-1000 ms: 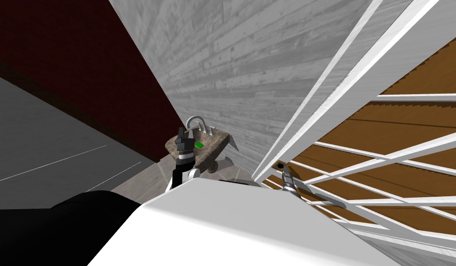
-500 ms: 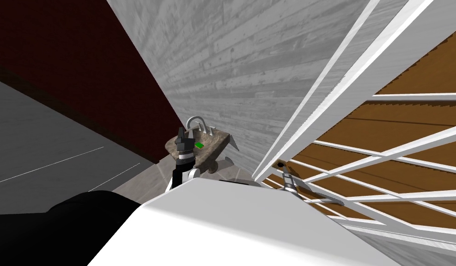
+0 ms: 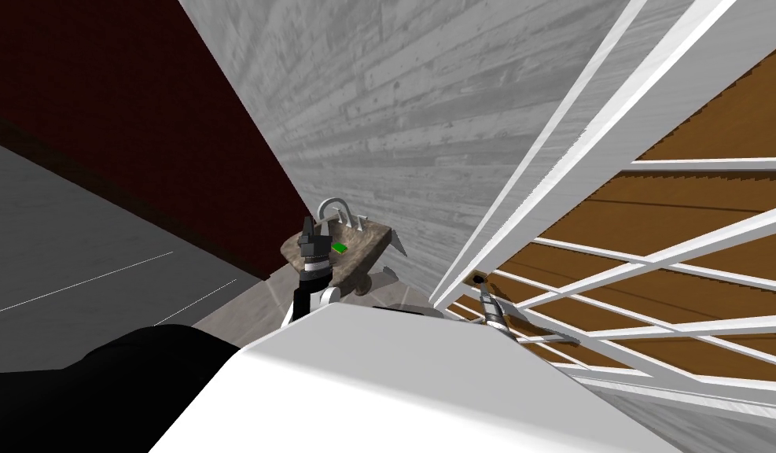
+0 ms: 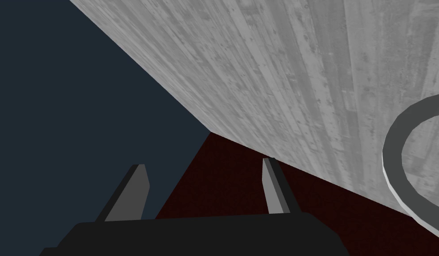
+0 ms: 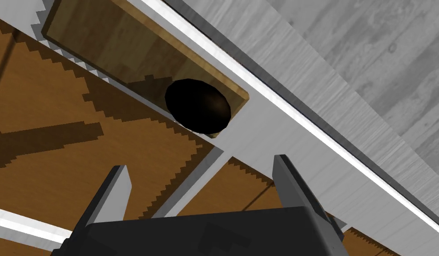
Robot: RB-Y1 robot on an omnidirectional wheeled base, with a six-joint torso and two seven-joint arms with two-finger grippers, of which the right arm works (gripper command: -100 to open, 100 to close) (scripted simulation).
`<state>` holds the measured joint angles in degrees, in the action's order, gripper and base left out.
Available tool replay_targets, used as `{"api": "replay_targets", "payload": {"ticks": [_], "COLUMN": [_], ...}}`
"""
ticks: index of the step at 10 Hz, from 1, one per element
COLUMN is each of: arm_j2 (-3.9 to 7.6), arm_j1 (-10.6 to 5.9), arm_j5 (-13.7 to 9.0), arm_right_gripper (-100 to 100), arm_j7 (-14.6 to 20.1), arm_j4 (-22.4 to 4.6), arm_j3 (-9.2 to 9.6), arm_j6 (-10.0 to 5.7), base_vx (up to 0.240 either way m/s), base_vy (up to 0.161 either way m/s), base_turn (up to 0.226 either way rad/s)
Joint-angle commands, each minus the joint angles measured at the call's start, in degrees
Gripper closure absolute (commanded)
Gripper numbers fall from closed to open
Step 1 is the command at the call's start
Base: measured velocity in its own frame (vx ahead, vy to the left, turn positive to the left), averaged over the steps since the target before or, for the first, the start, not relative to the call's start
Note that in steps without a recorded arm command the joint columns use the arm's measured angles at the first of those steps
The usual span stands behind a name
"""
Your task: Pull the door open
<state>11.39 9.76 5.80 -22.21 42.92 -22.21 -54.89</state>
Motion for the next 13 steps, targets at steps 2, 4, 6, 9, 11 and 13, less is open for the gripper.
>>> {"api": "replay_targets", "payload": {"ticks": [2, 4, 6, 9, 11, 13], "arm_j2": [0.05, 0.10, 0.14, 0.24, 0.28, 0.33], "arm_j1": [0.12, 0.22, 0.32, 0.51, 0.61, 0.71], "arm_j5": [1.15, 1.88, 2.61, 4.07, 4.78, 5.49], "arm_right_gripper": [-100, -100, -100, -100, -100, -100], "arm_j7": [-4.17, -6.83, -9.26, -13.94, -16.37, -18.74], "arm_j4": [-0.23, -0.35, -0.47, -0.70, -0.81, -0.92], "arm_j3": [-0.66, -1.09, -1.51, -2.35, -2.76, -3.17], "arm_j6": [-0.32, -0.51, -0.70, -1.09, -1.28, -1.47], "base_vx": [-0.009, -0.006, -0.013, -0.006, -0.009, -0.011], "base_vy": [0.032, 0.023, 0.035, 0.027, 0.035, 0.026], "base_turn": [-0.028, -0.022, -0.030, -0.023, -0.035, -0.022]}}
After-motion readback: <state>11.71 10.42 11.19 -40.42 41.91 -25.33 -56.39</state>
